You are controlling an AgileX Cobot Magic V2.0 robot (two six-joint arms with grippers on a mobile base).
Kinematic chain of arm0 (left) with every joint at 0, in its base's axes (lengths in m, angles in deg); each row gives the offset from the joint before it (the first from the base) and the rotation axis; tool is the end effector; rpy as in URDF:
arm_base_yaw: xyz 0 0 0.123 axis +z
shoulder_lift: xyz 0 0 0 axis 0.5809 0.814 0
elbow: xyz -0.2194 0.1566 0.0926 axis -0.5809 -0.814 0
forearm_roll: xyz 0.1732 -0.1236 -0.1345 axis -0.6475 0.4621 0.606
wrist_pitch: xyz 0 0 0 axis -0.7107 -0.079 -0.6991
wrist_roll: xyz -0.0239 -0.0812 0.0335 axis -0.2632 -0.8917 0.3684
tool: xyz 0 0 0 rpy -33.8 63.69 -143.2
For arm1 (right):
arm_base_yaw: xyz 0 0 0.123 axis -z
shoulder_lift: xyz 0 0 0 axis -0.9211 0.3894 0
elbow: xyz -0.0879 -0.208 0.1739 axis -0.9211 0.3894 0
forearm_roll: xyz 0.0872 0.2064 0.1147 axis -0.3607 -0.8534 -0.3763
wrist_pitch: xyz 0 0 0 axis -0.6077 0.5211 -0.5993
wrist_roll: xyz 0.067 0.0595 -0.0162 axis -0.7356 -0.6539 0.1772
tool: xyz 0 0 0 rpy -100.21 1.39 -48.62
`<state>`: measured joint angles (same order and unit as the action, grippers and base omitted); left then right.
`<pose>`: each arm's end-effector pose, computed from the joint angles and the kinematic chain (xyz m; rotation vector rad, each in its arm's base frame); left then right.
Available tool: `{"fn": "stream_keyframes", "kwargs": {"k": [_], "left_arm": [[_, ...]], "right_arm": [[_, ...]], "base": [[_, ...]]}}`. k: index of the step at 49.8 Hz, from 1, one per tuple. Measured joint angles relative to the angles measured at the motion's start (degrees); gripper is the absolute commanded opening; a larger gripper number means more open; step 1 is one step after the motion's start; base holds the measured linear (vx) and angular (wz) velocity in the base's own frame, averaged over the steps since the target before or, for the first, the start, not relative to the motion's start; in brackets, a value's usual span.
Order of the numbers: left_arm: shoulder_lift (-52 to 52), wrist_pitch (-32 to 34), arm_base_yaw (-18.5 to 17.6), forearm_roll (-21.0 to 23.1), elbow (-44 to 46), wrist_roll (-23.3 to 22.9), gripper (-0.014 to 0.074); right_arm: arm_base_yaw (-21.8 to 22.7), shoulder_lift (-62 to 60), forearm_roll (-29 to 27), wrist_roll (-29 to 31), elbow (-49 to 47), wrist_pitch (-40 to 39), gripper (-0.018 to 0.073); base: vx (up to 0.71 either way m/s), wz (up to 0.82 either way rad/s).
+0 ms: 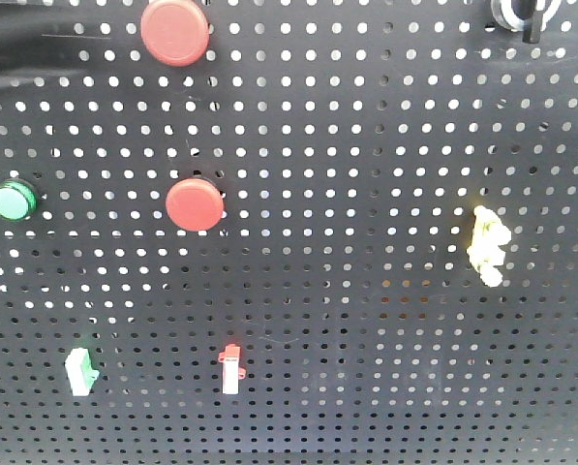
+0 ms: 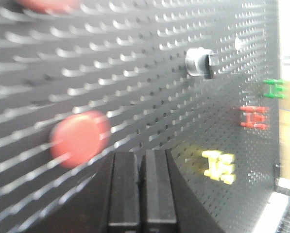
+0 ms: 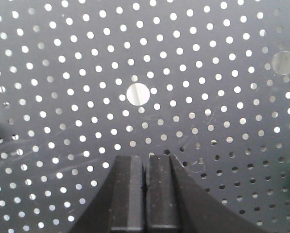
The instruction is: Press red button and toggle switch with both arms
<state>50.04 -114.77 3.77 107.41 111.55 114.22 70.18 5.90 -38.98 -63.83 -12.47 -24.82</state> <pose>0.1582 -0.1314 0.5203 0.7411 1.3100 -0.5799 0.0914 -0.0055 0.4787 0.1767 1.3391 0.1192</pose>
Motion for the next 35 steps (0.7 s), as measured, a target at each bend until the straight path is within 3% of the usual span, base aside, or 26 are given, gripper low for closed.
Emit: {"fn": "stream_keyframes", "kwargs": {"k": [18, 35], "left_arm": [[7.8, 9.2, -0.2, 1.4, 3.3, 0.9, 0.0002], [8.8, 9.6, -0.4, 2.1, 3.7, 0.9, 0.0002]], "right_arm": [[0.0, 0.0, -0.1, 0.0, 0.0, 0.3, -0.0003], [0.0, 0.0, -0.1, 0.0, 0.0, 0.8, -0.0003]], "base": [[0.0, 0.0], [0.0, 0.0]]}}
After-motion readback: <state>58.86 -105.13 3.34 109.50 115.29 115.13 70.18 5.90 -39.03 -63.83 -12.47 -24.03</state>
